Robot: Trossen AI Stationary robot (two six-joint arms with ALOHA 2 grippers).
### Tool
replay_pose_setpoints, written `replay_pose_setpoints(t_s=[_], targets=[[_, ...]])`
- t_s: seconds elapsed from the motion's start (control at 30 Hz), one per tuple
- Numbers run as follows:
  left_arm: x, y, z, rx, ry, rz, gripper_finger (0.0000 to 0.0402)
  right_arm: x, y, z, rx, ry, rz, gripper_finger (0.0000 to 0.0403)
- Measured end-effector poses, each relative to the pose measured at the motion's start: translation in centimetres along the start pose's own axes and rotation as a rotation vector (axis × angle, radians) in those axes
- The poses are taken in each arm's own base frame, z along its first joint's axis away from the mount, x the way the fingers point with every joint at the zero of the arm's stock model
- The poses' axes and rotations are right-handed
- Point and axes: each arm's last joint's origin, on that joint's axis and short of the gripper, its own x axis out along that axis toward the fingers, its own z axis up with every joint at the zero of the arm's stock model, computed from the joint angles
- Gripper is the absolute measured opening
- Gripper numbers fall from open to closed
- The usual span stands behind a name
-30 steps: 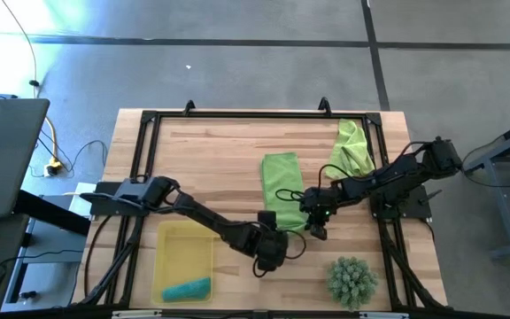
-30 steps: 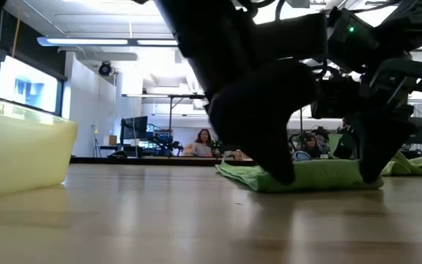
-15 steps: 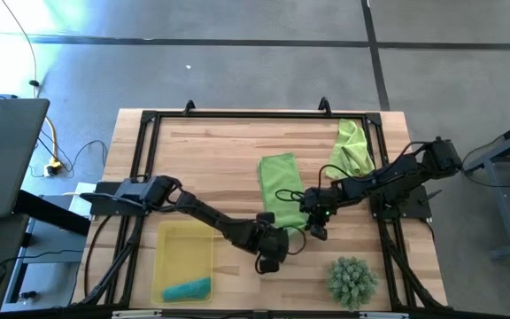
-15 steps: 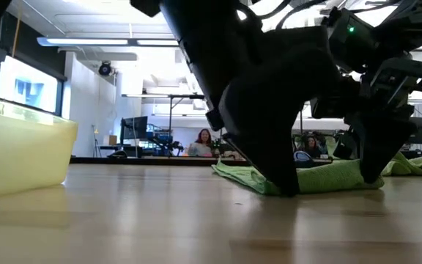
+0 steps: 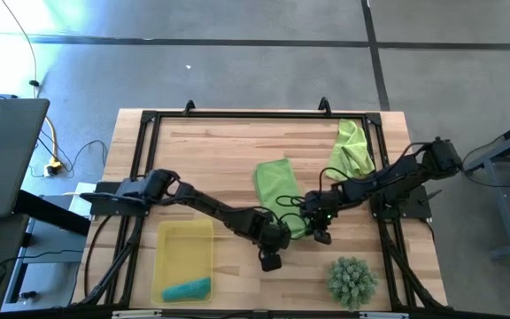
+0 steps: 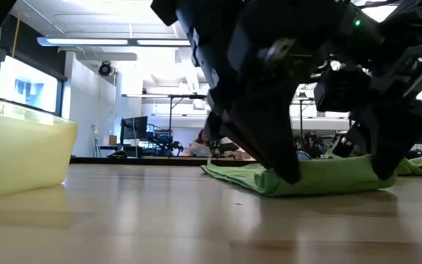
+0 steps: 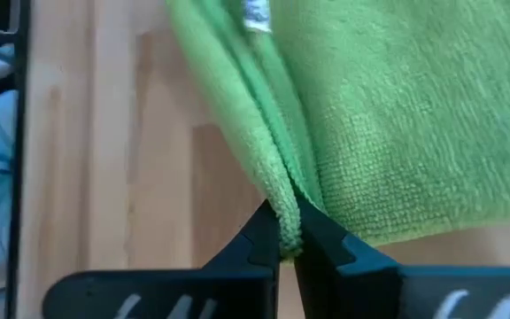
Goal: Roll microfiber towels into tight, uniform cylinder then place into a basket
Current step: Roll the green microfiber towel
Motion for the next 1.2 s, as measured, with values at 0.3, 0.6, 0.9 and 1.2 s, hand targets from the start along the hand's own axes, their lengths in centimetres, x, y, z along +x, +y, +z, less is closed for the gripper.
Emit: replay_pose_setpoints(t_s=[0.3,0.6,0.9,1.2], targets=[[-0.9,1.0,0.5,-0.086,0.007,0.025,0.0009,0.2,0.5,-0.4,-0.017,0.021,0.003,0.0009],[-3.0,1.2,1.4,-0.154,-0.019,-0.013,0.0009,0.2,0.5,-0.4,-0.02,0.021,0.007,0.0009],[-0.5,4.4,0.9,-0.313,0.037,0.049,0.001,0.2,0.5,-0.3,-0.02,0.013,0.005,0.0009],[0.2,5.1,-0.1,-0.373,0.074,-0.006,0.001,0.2,0.6,-0.2,-0.098,0.002,0.009,0.004]])
